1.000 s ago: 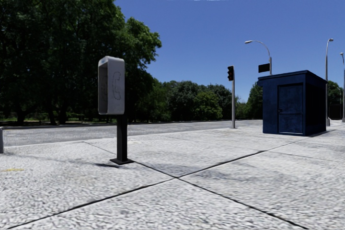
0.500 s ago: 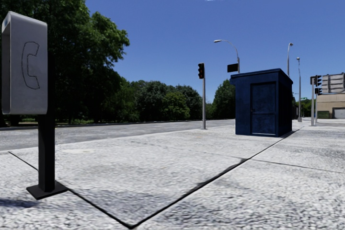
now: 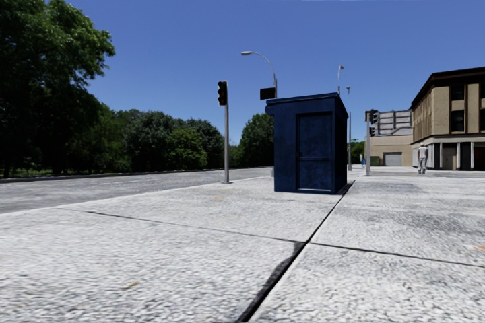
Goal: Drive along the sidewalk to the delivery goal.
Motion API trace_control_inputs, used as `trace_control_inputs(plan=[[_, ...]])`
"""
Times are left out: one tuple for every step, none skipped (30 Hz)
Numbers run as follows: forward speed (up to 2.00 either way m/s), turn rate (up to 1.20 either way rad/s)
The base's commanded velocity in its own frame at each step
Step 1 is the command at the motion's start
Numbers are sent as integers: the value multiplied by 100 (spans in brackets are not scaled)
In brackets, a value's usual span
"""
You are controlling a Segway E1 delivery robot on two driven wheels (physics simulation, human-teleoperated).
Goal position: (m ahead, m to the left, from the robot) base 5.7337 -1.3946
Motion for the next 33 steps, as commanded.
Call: trace_control_inputs(plan=[[200, 0], [200, 0], [200, 0], [200, 0], [200, 0], [200, 15], [200, 15], [200, 61], [200, 78], [200, 87], [200, 89], [200, 46], [200, 25], [200, 8], [200, 2], [200, 0], [200, 0], [200, 0], [200, 0], [200, 0], [200, 0], [200, 0], [200, 0], [200, 0], [200, 0], [200, 0], [200, 0], [200, 0], [200, 0], [200, 0], [200, 0], [200, 0], [200, 0]])
